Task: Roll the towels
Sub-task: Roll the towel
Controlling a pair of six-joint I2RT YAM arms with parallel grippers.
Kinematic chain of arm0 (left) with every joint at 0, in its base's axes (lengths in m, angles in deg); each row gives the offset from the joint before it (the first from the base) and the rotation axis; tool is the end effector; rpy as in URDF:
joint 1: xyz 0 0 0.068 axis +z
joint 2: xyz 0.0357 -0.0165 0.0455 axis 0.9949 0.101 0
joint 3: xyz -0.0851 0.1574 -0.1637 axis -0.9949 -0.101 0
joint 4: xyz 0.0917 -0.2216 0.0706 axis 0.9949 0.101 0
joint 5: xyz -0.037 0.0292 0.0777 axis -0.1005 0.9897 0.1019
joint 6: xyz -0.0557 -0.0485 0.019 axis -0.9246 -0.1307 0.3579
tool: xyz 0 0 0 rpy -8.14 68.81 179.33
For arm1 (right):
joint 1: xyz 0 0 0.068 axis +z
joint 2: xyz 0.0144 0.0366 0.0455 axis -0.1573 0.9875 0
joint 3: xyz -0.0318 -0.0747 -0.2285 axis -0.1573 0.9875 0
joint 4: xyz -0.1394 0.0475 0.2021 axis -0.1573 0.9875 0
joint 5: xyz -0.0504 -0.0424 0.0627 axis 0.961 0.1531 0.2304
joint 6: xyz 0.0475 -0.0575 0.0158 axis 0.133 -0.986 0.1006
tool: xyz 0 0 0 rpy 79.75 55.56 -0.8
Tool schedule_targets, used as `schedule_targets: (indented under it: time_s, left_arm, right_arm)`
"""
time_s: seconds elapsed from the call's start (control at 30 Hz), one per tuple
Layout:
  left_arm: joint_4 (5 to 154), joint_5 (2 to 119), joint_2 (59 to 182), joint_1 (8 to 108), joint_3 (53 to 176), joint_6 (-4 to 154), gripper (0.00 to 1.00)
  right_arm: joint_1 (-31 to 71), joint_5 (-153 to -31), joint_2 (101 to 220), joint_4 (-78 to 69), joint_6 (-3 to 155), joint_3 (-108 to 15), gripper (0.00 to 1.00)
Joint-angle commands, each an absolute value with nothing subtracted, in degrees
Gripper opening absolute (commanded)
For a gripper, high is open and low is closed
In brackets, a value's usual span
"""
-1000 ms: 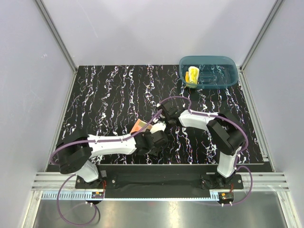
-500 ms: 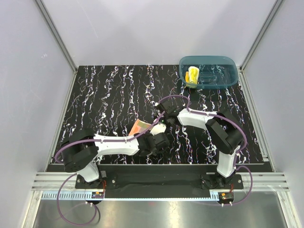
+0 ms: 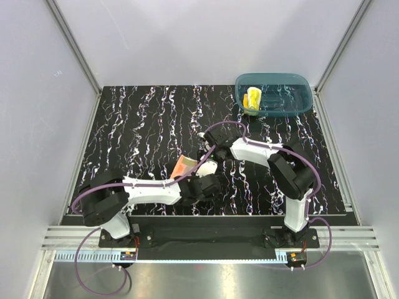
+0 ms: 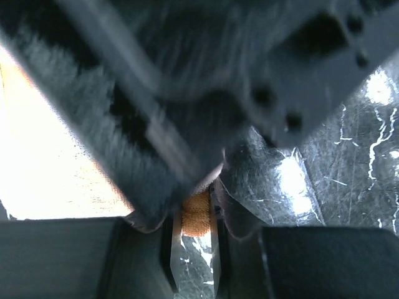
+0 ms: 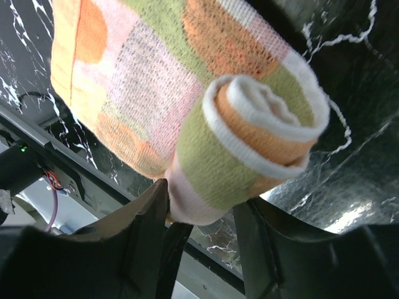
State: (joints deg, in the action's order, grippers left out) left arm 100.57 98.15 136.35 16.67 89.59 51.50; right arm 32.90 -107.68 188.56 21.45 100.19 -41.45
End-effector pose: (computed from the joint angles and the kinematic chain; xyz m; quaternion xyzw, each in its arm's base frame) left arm 0.1417 -0.2598 0.1107 0.2044 0.9206 -0.0225 0.3318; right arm 0.2590 0.2676 0.1130 -0.1364 0.9473 0.2854 0.0504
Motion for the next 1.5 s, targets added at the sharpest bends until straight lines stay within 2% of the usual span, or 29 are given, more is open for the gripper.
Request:
schedule_targets:
  time_s: [0.0, 0.23, 0.5, 0.93, 1.2, 1.37, 1.47]
  left_arm:
    - [98.3, 92.1, 136.7, 16.9, 85.0, 51.0, 0.07]
    - [93.3, 88.1, 129.4, 19.1, 79.2, 52.0, 0.05]
    - [92.5, 85.4, 123.8, 22.9, 75.5, 51.9, 0.04]
    - [91.0, 70.8, 111.5, 32.8, 71.8, 50.9, 0.04]
    - [90.2, 62.7, 109.9, 37.2, 71.0, 48.6, 0.04]
    - [86.7, 57.1, 113.0, 39.1, 70.7, 46.1, 0.03]
    - [83.2, 54.7, 114.2, 40.5, 69.9, 42.8, 0.03]
  right_arm:
    - [31.0, -109.9, 191.0, 22.3, 98.1, -44.4, 0.53]
    - [27.3, -110.3, 193.9, 22.1, 96.8, -45.9, 0.58]
    - [25.8, -107.9, 195.2, 24.7, 94.7, -47.2, 0.58]
    - [23.0, -100.2, 198.6, 32.1, 89.4, -52.5, 0.59]
    - [19.3, -97.9, 199.4, 35.9, 86.6, -56.7, 0.59]
    - [16.8, -97.3, 194.4, 36.5, 86.1, -54.6, 0.6]
    - [16.6, -101.0, 189.2, 34.7, 86.8, -50.8, 0.6]
